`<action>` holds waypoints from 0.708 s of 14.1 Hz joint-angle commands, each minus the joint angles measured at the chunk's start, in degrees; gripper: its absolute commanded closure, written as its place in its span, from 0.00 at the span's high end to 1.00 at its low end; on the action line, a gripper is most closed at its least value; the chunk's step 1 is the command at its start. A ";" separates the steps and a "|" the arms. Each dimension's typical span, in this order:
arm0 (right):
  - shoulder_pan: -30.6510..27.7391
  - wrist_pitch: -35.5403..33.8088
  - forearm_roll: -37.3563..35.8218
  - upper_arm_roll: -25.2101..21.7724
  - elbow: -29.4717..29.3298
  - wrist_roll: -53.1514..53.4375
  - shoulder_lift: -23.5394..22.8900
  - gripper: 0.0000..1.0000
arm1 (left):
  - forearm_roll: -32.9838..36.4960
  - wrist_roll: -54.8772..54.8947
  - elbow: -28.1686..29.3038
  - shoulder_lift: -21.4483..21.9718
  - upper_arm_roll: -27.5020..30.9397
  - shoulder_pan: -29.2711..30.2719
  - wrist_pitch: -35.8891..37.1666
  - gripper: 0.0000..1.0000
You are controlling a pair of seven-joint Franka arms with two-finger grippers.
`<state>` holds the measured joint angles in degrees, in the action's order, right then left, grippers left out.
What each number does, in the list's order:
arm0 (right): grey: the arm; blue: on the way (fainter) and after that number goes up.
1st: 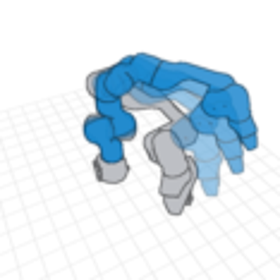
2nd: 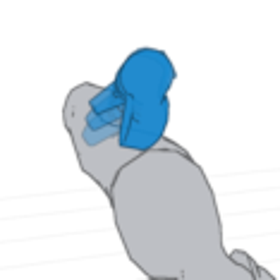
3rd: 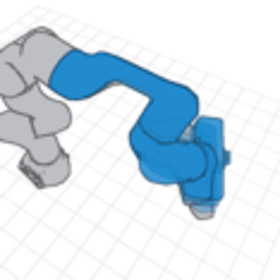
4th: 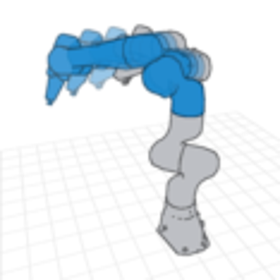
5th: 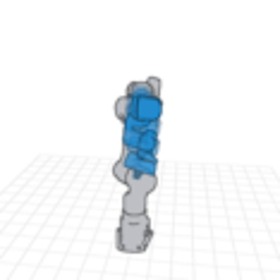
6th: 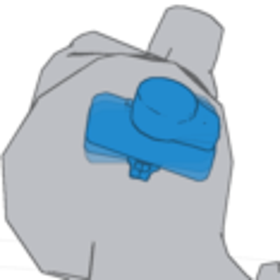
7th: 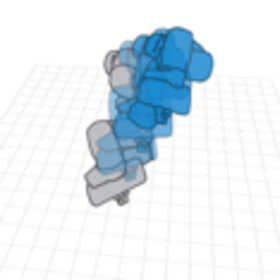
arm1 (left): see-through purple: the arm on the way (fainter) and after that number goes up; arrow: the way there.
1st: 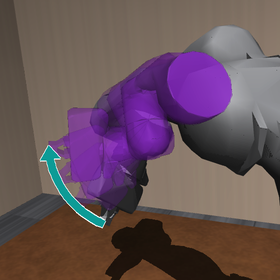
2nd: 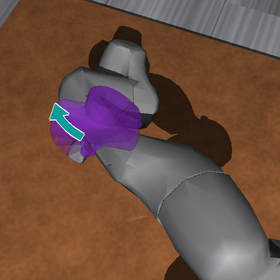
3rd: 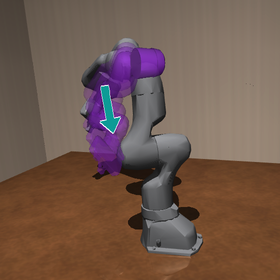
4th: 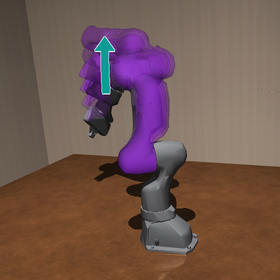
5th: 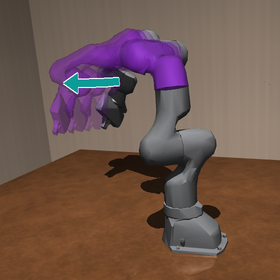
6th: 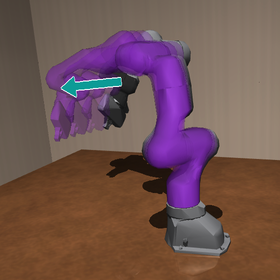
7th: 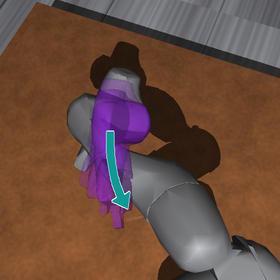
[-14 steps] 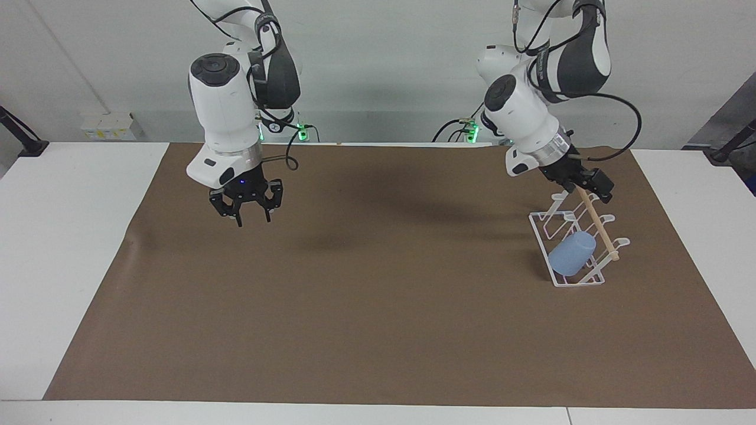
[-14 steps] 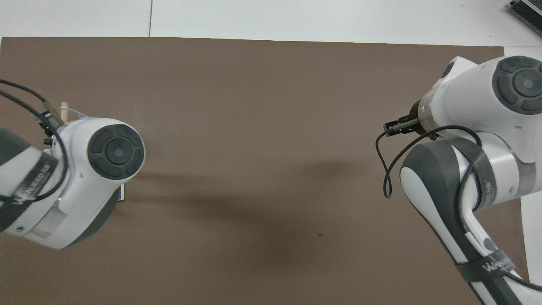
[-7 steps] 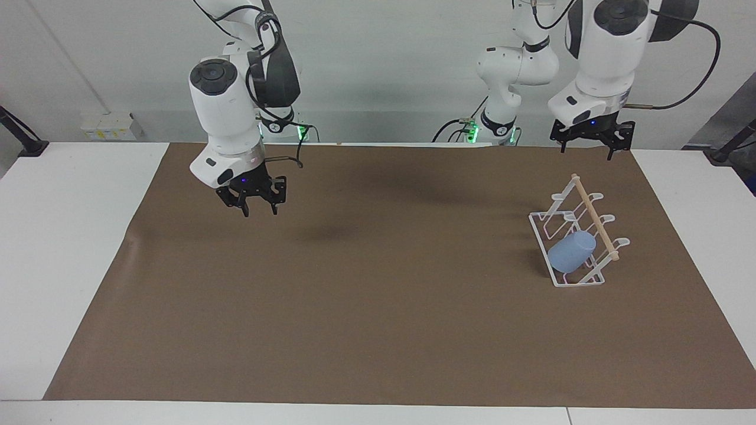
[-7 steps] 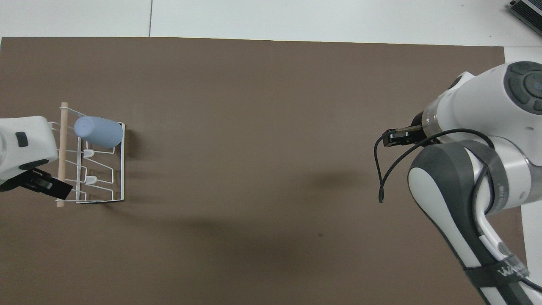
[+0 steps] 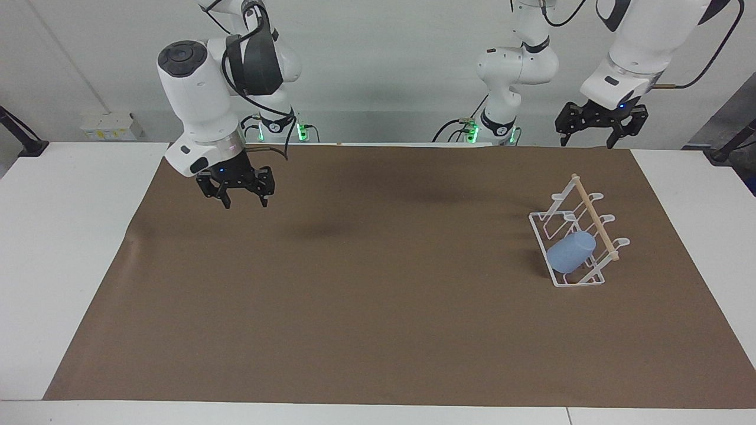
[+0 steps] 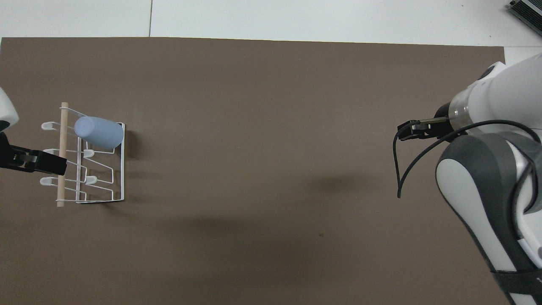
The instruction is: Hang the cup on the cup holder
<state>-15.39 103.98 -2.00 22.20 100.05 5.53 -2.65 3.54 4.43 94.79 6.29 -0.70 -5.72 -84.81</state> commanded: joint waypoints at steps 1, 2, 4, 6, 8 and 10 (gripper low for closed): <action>-0.87 -4.83 1.21 -1.28 -4.06 0.19 0.19 0.83 | -1.86 -0.57 -5.75 -3.38 -0.44 1.67 1.49 1.00; -0.78 -4.49 1.21 -1.37 -3.90 0.27 0.19 0.83 | -2.65 -0.65 -6.72 -3.83 -0.44 2.03 1.49 1.00; -0.87 -4.41 1.21 -1.37 -3.28 0.10 0.62 0.96 | -3.97 -0.65 -6.73 -4.01 -0.44 3.25 0.44 1.00; -1.05 -3.79 1.21 -1.46 -3.28 0.10 0.63 1.00 | -4.59 -0.66 -6.73 -4.10 -0.53 3.79 -0.79 1.00; -1.05 -3.70 1.21 -1.46 -3.28 0.28 0.62 1.00 | -4.15 -0.31 -6.64 -4.10 -0.53 3.79 -1.93 1.00; -1.05 -3.70 1.21 -1.45 -3.37 0.27 0.63 1.00 | -4.06 -0.22 -6.03 -4.01 -0.53 3.88 -4.13 1.00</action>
<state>-15.46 100.23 -1.84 20.23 96.67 5.52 -2.43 0.14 4.23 89.51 2.93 -0.69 -2.65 -87.30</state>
